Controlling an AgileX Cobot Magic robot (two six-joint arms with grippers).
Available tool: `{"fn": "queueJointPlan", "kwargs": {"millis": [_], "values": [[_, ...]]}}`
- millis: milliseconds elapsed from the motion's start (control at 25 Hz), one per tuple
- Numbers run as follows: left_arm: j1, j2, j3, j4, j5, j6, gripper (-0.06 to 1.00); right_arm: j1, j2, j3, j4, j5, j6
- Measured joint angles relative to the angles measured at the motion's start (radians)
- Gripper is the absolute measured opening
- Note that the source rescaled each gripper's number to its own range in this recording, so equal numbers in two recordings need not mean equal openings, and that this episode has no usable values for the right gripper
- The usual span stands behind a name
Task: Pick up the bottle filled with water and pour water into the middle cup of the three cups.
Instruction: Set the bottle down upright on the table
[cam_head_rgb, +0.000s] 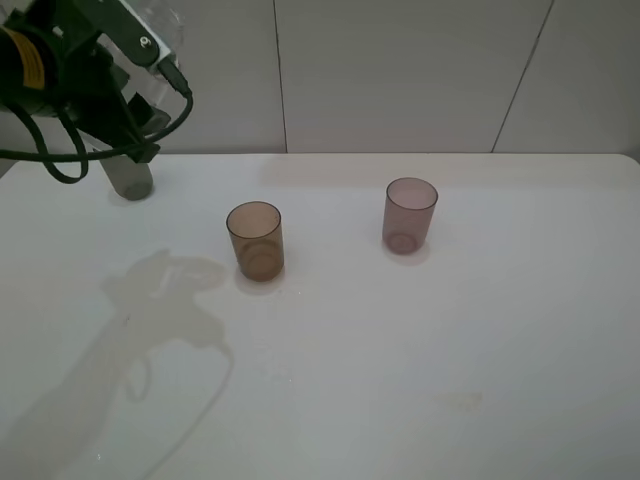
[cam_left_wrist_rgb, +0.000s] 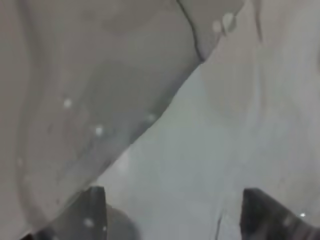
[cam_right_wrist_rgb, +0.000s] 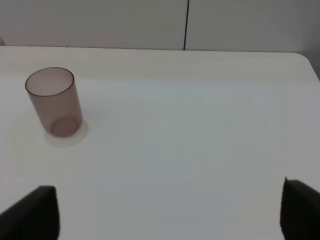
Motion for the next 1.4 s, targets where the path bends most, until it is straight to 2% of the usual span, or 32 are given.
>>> {"fn": "queueJointPlan", "kwargs": {"millis": [80,200,360,480,760,880,1400], "values": [[0.044,0.004,0.071,-0.101,-0.111,-0.004,0.01,0.000,0.000,0.000,0.000,0.000,0.000],[0.109,0.034,0.192,-0.246,-0.334,0.009,0.01,0.000,0.000,0.000,0.000,0.000,0.000],[0.168,0.130,0.305,-0.382,-0.640,0.054,0.01,0.000,0.000,0.000,0.000,0.000,0.000],[0.189,0.225,0.329,-0.406,-0.802,0.061,0.01,0.000,0.000,0.000,0.000,0.000,0.000],[0.194,0.476,0.331,-0.430,-1.071,0.067,0.01,0.000,0.000,0.000,0.000,0.000,0.000],[0.194,0.564,0.331,-0.441,-1.128,0.068,0.01,0.000,0.000,0.000,0.000,0.000,0.000],[0.194,0.681,0.331,-0.452,-1.158,0.068,0.01,0.000,0.000,0.000,0.000,0.000,0.000]]}}
